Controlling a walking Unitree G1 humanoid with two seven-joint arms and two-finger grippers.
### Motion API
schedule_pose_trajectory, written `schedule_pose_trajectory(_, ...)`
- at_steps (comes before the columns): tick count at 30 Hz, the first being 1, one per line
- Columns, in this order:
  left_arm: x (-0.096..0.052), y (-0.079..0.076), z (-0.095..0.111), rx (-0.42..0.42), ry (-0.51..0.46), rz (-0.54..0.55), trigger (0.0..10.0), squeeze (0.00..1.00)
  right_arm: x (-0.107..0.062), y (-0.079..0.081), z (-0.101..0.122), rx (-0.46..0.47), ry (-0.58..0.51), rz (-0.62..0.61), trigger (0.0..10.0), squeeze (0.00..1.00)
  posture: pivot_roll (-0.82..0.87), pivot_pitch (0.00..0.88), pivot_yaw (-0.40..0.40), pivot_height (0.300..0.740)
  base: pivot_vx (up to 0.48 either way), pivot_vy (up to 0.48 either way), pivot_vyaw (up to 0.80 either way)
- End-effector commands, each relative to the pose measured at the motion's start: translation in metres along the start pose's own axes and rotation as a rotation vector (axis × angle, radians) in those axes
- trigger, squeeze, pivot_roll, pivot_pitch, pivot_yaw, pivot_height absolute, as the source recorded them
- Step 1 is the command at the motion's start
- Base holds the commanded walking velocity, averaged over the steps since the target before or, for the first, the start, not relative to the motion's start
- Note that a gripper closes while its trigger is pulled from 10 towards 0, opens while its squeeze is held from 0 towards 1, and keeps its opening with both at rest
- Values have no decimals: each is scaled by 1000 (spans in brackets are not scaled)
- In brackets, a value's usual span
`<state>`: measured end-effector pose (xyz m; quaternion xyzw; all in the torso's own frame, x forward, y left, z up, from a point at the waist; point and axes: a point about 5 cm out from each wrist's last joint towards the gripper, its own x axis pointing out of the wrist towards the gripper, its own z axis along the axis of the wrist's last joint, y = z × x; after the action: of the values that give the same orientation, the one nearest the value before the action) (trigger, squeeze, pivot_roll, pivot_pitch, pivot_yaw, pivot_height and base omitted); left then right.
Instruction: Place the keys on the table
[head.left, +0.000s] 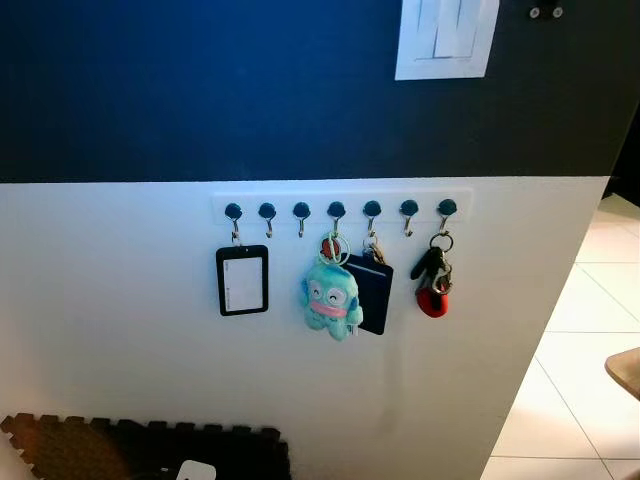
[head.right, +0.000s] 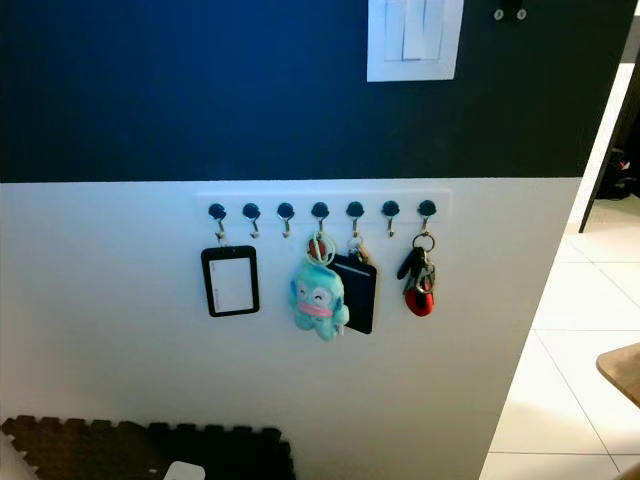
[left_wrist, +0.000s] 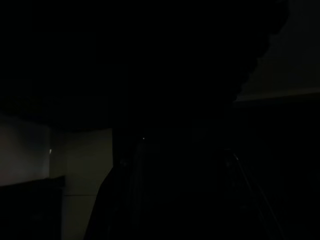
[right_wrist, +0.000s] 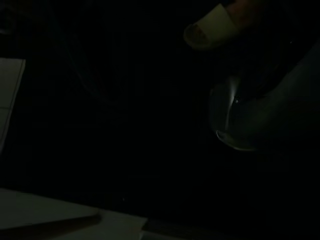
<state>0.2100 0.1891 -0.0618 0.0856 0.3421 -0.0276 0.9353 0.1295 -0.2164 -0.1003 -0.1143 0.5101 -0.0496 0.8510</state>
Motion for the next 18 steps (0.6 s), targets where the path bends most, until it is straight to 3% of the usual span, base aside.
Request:
schedule_pose_trajectory(1,-1,8,-3,11,16,20,10000,0,0,1,-1,-1,2,5,10000,0,-2,3,46,740,0,0,0)
schedule_pose_trajectory(18,-2,3,-6,47,23,-3,10000,0,0,7,1,-18,3,13,10000,0,-7,5,52,740,0,0,0)
